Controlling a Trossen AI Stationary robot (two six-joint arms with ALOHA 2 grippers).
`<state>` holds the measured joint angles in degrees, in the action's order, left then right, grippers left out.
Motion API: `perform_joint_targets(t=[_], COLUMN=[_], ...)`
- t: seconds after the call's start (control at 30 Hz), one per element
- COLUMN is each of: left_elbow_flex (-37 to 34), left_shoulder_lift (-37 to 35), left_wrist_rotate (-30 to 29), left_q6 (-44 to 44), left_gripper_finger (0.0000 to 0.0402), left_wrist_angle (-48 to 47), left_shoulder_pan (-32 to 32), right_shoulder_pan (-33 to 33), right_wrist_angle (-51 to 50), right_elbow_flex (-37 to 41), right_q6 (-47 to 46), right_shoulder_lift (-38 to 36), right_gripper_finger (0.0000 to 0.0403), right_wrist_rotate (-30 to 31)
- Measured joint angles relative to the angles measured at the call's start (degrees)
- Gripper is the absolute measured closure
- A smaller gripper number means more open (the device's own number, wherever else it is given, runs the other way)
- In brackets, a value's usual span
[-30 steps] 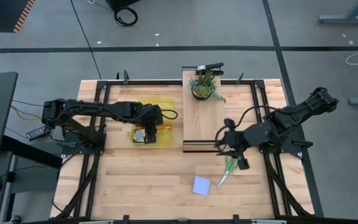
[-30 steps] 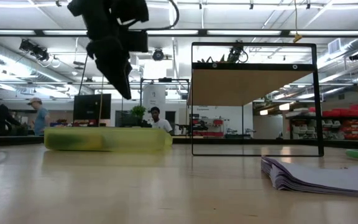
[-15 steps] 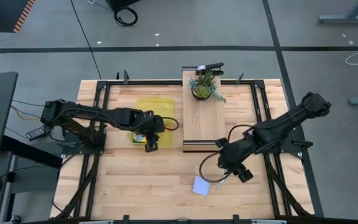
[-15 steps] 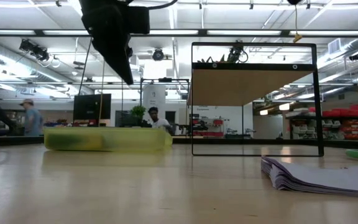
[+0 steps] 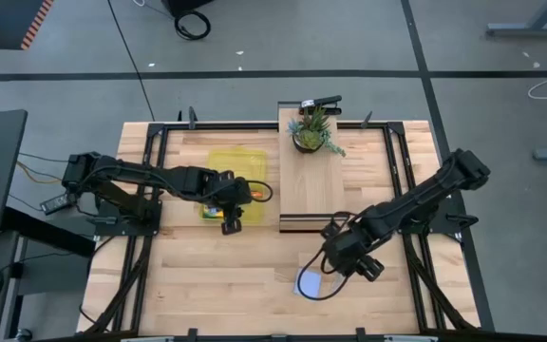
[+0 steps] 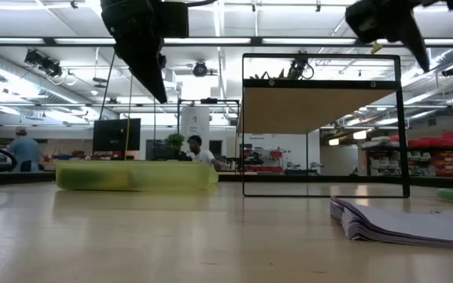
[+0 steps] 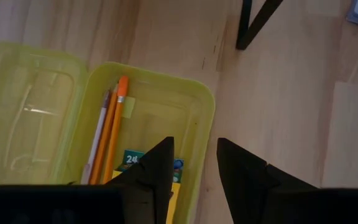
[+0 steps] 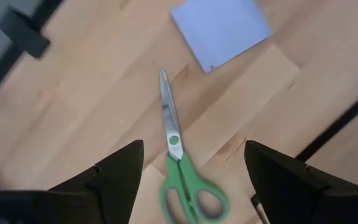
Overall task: Pack school essentials
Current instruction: Put the scissors into the supply box
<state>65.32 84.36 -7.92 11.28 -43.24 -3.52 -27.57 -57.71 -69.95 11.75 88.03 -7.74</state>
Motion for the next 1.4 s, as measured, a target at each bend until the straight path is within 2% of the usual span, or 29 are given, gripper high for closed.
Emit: perform_joint_targets(t=[0.23,0.47,0.67,0.97,1.2,1.4], left_elbow_flex=[0.0,0.1,0.0,0.0,0.0,0.0], left_shoulder_lift=[-0.5,-1.4,-3.1,-5.7,-7.0,-7.3], left_wrist_rotate=[0.0,0.0,-0.7,-1.5,-1.5,-1.5], left_q6=[1.9,2.4,4.5,6.6,7.8,8.2], left_gripper_finger=[0.0269,0.0267,0.0273,0.0268,0.0269,0.0269], left_wrist_angle=[-1.5,-2.4,-3.6,-3.4,-3.3,-3.6], left_shoulder_pan=[-0.2,-0.9,-0.9,-1.2,-1.2,-1.4], right_shoulder_pan=[0.0,-0.6,-2.8,-3.7,-3.8,-3.7], right_wrist_angle=[0.0,-1.3,-1.3,5.4,8.2,9.3], right_elbow_flex=[0.0,0.5,4.9,13.4,15.4,15.6], right_q6=[6.0,6.2,6.2,7.7,9.1,10.1], right_shoulder_lift=[5.7,10.3,13.6,12.9,12.3,12.4], right_gripper_finger=[0.0116,0.0116,0.0116,0.0116,0.0120,0.0166], right_wrist_rotate=[-0.1,-0.6,0.3,3.2,3.5,4.0])
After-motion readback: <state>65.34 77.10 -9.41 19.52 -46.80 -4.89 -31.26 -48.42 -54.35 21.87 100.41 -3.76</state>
